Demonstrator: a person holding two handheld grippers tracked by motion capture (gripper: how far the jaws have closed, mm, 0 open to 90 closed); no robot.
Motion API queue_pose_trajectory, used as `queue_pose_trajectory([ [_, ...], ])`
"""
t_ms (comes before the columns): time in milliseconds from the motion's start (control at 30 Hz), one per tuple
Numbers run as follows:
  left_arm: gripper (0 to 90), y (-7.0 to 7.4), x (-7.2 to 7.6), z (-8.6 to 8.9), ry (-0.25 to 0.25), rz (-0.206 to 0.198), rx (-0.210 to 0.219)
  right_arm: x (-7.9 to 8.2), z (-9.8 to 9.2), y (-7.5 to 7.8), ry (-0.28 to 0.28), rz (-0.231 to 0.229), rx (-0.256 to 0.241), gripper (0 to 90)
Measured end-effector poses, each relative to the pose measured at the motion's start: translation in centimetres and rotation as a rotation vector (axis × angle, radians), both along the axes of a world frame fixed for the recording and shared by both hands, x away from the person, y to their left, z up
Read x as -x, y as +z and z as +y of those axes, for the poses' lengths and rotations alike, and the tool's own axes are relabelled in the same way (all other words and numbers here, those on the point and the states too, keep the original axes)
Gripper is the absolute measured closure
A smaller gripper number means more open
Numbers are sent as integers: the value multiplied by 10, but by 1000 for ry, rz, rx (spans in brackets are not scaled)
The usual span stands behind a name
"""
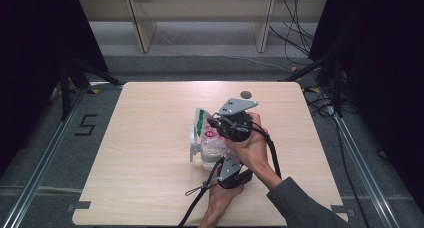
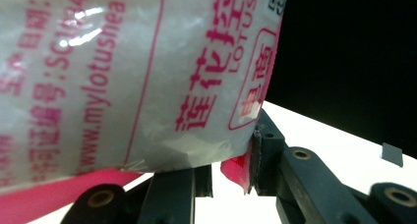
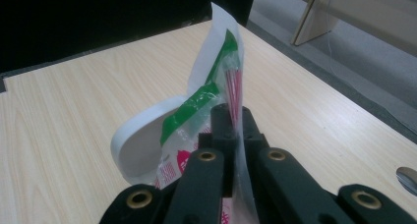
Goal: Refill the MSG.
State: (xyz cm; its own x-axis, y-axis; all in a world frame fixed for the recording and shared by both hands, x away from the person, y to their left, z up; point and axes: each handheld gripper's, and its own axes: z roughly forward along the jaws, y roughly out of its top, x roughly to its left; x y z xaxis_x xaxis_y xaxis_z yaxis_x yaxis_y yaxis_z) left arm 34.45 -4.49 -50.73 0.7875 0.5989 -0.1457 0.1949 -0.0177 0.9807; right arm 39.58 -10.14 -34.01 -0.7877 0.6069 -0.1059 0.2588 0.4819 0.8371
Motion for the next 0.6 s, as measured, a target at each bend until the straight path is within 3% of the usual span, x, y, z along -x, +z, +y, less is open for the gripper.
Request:
queue_pose_trajectory([
  [67,744,0,0,-1,1,-2,4,0,2,-1,2,15,10,900],
  [167,745,0,0,0,1,-1,-2,-1,1,-1,-4,-4,-6,900],
  [233,745,0,0,0,-3,0,-2,0,1,-1,2,7,13,900],
  [600,745,0,0,0,-3,0,2,-1,1,-2,1,0,-1,900],
])
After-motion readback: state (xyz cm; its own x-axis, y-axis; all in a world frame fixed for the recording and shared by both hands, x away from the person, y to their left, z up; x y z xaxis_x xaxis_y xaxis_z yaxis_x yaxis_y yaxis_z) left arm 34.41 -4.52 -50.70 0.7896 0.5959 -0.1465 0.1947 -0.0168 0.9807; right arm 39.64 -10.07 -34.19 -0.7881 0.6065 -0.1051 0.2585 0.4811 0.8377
